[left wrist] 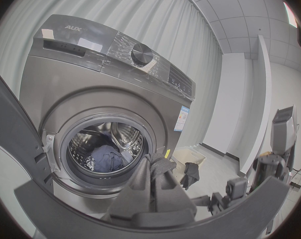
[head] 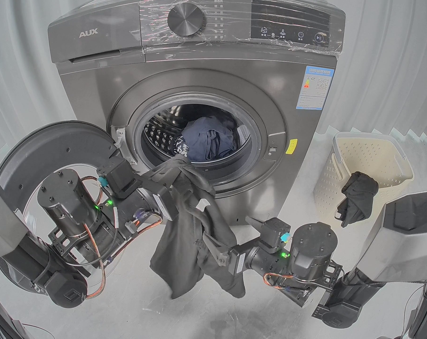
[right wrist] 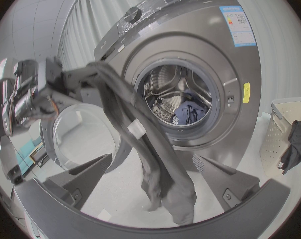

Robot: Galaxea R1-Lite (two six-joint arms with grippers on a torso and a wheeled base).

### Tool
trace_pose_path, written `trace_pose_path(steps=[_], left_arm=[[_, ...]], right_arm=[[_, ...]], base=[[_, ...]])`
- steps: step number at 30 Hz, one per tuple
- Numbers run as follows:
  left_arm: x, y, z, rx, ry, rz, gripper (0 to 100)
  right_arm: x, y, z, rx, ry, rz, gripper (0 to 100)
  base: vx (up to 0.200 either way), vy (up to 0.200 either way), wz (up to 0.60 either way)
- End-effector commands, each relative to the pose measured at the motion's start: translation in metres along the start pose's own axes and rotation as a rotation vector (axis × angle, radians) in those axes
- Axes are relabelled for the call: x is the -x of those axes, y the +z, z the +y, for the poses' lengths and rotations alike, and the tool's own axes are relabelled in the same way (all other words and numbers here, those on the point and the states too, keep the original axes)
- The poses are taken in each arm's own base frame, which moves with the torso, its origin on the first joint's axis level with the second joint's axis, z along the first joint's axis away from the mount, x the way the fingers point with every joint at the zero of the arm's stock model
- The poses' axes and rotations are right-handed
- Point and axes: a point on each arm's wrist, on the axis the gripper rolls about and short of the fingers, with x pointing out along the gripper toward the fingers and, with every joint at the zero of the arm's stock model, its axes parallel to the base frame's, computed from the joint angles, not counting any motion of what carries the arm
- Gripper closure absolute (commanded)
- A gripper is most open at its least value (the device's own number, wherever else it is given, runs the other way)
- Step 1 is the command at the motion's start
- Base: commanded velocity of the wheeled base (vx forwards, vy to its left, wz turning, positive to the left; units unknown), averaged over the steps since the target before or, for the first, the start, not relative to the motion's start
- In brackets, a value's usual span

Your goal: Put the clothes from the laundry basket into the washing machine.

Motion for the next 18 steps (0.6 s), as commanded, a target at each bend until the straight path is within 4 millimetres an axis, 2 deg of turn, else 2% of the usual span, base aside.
trace_pose_path(steps=[1,18], left_arm=[[-0.0013,0.0025,0.0000,0.002,0.004,-0.013,100],[-0.0067,0.0075,0.0017,0.002,0.035,-0.044,100]], right_arm=[[0.0020,-0.0178,0.0006,0.020,0.002,0.062,0],[0.0060,-0.0229,-0.0016,0.027,-0.005,0.088,0]], base=[[0.000,0.000,0.00],[0.000,0.000,0.00]])
